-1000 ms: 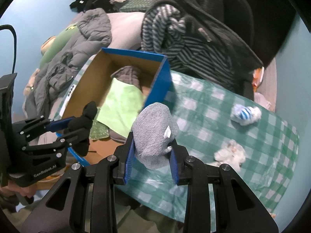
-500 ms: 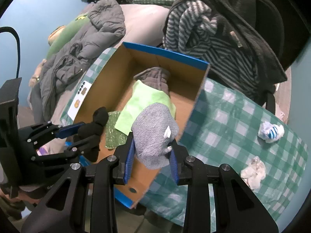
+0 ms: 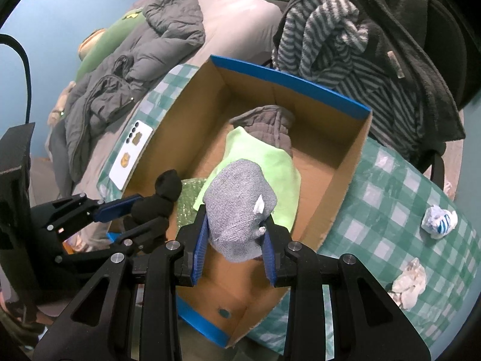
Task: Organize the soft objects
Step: 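Lower both socks into the box and open both tools, then move both tools back over the table toward the white bundles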
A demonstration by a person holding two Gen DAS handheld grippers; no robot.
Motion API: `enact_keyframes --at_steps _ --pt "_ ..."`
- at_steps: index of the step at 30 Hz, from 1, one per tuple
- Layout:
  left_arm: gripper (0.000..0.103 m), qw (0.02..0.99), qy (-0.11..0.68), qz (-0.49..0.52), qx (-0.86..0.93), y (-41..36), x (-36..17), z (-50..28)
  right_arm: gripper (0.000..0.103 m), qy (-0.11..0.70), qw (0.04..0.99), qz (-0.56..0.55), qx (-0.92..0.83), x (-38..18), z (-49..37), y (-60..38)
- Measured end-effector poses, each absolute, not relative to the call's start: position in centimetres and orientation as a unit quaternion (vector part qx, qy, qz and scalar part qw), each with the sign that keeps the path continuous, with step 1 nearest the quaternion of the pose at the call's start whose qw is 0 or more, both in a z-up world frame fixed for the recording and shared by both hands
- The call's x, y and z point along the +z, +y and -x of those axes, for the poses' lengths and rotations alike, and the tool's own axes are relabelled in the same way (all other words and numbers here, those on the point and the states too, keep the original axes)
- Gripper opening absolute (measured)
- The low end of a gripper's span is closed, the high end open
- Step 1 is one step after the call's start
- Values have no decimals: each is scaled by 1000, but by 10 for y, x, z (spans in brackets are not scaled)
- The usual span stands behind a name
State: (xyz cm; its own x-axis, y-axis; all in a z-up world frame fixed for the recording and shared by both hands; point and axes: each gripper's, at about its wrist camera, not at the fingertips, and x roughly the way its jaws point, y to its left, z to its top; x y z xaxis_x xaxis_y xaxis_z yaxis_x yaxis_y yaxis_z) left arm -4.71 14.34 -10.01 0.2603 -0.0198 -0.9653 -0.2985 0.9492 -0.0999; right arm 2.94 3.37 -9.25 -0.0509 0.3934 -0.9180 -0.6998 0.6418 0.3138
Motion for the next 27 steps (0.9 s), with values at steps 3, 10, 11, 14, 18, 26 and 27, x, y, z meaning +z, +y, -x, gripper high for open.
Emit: enact_keyframes --at_steps 3,10,11,14,18,26,27 --pt "37 782 602 135 90 147 -101 47 35 604 675 128 404 -94 -30 36" --pt "46 780 603 136 96 154 -99 44 42 607 673 137 400 -96 -32 40" --pt "49 781 602 136 97 155 -98 44 48 607 673 136 399 -95 -32 40" --pt "56 781 601 135 101 157 -97 44 58 607 675 136 396 -95 -32 38" --pt "56 779 604 136 105 155 -96 43 58 611 676 135 390 -95 -34 34" --pt "58 782 596 148 106 146 -87 42 59 618 682 127 371 -92 -39 10" --pt "58 782 595 149 105 144 -85 41 59 618 682 126 369 -92 -40 8"
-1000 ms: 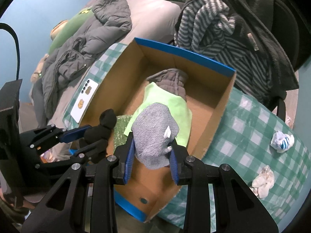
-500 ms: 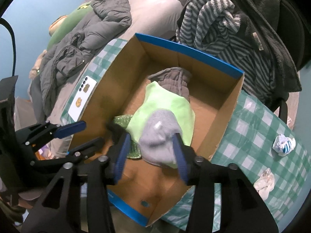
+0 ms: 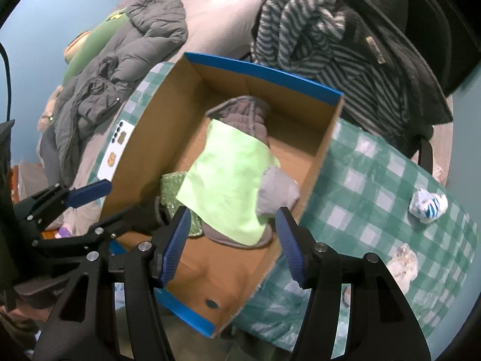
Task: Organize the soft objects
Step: 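Move both tools back over the table toward the white bundles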
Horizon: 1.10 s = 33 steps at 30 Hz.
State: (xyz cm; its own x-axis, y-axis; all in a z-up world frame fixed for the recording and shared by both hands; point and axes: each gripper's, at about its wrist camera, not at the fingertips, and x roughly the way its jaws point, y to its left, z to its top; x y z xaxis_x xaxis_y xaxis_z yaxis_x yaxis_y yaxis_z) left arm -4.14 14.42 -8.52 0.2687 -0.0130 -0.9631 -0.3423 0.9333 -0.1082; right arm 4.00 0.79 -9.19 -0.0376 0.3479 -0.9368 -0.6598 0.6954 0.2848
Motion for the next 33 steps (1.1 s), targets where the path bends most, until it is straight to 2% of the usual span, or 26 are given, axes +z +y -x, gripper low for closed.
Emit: enact_keyframes --at_steps 16,33 --pt "58 795 588 132 71 93 -71 23 60 629 707 91 310 -85 -57 -70" --pt "58 805 589 67 -9 12 -66 -10 60 647 731 36 213 -98 -72 -178"
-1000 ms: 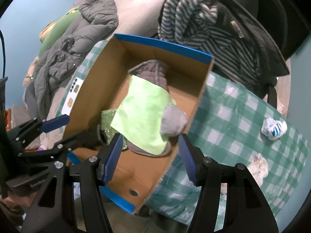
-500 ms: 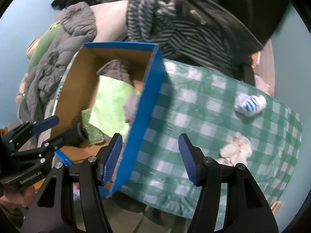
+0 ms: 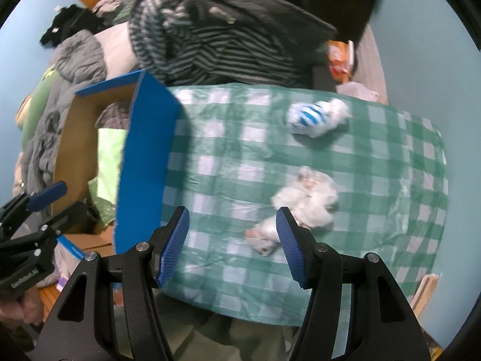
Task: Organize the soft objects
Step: 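Move both tools back over the table toward the white bundles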
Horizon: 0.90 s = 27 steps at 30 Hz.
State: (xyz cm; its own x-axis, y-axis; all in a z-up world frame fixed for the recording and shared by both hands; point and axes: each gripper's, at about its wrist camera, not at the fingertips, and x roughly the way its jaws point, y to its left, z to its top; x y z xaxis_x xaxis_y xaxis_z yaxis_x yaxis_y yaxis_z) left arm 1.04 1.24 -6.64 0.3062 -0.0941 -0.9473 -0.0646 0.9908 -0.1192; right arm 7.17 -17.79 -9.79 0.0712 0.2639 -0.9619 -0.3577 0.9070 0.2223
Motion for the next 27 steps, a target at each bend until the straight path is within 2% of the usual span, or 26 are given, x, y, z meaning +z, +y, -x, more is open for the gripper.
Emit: enact_keyframes --at_steps 16,27 --pt "58 799 598 -8 -56 -44 -79 -41 60 653 741 5 158 -111 -83 -239" --pt "58 788 611 -35 -66 -70 -108 -54 60 677 720 -4 156 -147 -92 -241"
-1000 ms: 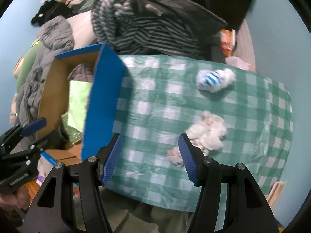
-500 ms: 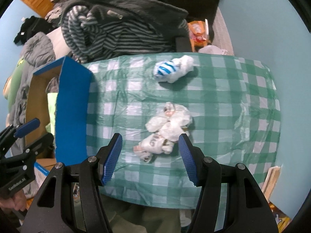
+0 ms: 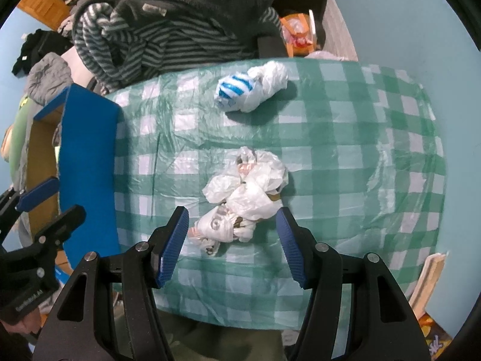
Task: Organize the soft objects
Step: 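Move both tools back over the table toward the white bundles, then grasp the white plastic bundle with the right tool while the left tool grasps the blue-striped sock bundle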
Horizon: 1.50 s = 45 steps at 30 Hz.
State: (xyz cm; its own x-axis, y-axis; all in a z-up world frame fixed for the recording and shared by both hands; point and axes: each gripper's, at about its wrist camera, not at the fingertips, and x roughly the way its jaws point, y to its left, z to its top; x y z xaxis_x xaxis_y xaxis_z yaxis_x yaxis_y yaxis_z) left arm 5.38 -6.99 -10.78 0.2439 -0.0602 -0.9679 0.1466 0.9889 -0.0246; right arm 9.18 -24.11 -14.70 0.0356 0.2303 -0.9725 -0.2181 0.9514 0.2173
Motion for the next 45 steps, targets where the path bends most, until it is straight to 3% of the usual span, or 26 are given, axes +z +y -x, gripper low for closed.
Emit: enact_keyframes --at_steps 29,31,32,35,43,45 --pt "58 769 634 -63 -54 -94 -165 -71 60 717 681 40 143 -226 -102 -225" --pt "58 767 635 -66 -56 -96 -166 -73 54 718 679 46 145 -228 -100 -226" --pt "58 767 636 -67 -57 -97 -166 -74 46 717 680 45 148 -228 -100 -227" --pt "58 766 636 -70 -61 -100 -166 -79 40 714 682 40 154 -225 -98 -236" --pt "59 769 629 -85 -80 -115 -163 -107 38 701 698 23 145 -208 -109 -274" --pt "66 770 625 -93 -87 -120 -161 -115 38 696 704 16 142 -204 -115 -283"
